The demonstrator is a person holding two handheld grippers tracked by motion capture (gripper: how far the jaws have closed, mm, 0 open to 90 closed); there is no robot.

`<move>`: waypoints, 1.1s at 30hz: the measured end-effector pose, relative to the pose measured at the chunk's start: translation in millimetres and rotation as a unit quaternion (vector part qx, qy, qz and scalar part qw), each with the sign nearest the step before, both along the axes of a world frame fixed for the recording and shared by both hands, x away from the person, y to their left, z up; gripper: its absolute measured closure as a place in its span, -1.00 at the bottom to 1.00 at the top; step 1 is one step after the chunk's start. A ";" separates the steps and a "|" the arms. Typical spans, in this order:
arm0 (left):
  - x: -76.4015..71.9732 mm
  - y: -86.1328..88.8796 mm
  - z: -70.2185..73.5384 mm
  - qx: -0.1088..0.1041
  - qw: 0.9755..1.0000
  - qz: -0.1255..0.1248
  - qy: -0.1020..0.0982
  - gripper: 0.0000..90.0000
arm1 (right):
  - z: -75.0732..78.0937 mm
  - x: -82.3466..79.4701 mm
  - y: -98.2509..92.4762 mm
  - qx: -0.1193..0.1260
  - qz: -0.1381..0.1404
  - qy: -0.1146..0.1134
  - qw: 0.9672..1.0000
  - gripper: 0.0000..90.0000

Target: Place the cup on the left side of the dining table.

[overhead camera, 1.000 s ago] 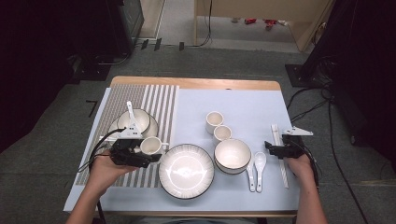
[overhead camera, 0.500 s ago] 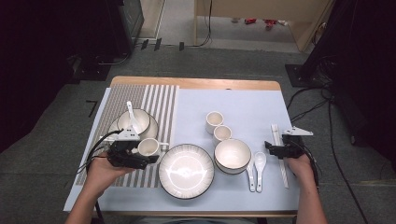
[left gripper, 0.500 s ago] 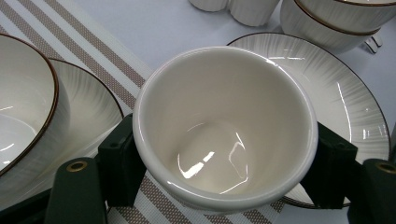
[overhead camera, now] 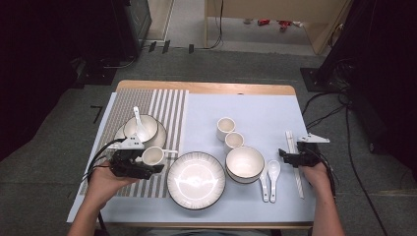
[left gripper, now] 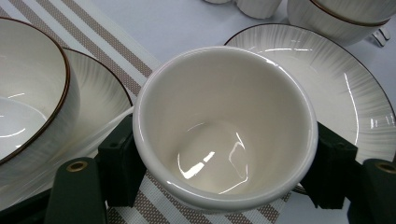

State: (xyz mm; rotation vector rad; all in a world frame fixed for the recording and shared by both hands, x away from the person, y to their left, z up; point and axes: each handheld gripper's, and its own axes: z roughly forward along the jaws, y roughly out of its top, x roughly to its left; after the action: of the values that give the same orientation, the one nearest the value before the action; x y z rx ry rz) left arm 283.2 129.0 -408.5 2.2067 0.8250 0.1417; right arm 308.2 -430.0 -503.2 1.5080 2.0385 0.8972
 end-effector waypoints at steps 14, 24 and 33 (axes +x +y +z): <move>2.8 1.4 -11.9 0.013 1.000 0.004 0.014 -0.38 | 0.0 -0.1 0.1 0.000 0.000 0.000 1.000 -0.66; 4.3 4.4 -17.1 0.011 1.000 0.003 0.012 -0.38 | 0.0 0.0 0.1 0.000 0.000 0.000 1.000 -0.66; 6.6 5.6 -22.4 0.009 1.000 0.006 0.013 -0.38 | 0.0 0.0 0.1 0.000 0.000 0.000 1.000 -0.66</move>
State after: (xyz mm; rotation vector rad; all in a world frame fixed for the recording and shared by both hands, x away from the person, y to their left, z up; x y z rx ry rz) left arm 289.7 134.6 -430.9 2.2247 0.8551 0.1285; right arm 308.2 -429.9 -503.2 1.5074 2.0380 0.8964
